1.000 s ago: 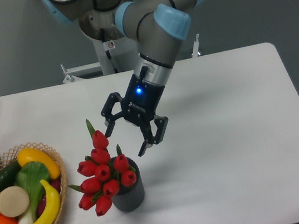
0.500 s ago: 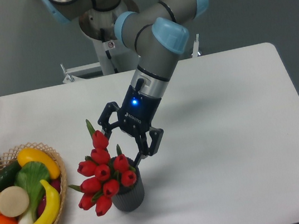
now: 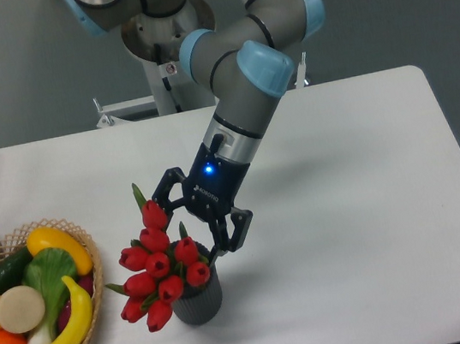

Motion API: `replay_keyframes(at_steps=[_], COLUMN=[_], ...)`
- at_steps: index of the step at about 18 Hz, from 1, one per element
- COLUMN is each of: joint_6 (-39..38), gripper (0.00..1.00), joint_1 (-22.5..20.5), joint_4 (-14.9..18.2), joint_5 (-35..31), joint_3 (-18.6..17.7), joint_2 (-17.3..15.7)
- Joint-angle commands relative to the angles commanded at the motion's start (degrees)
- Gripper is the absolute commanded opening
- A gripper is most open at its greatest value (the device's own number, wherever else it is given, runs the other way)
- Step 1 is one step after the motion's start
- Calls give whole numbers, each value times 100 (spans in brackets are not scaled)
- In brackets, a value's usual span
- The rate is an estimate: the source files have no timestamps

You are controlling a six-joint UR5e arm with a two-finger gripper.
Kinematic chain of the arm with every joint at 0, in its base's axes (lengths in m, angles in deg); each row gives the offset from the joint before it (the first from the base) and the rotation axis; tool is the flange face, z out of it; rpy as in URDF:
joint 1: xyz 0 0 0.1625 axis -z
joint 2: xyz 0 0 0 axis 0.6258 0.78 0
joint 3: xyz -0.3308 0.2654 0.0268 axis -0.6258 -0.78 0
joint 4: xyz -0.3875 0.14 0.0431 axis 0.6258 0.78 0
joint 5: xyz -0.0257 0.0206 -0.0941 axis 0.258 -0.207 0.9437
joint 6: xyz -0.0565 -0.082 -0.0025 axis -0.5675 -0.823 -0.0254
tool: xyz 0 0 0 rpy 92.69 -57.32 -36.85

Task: Pick up the flowers from the vase
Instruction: 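Lower the gripper around the tulip stems above the vase rim, then close the gripper on the tulip stems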

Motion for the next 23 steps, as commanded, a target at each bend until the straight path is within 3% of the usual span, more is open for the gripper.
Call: replay_keyframes(at_steps=[15,17,20,23], joint_6=[-35,-35,-35,-26], gripper=[100,82,65,57], joint_1=[185,185,185,185], joint_4=[0,0,0,0], joint_5=[0,0,0,0], joint_3=[246,281,299,308], joint_2=[220,237,255,264])
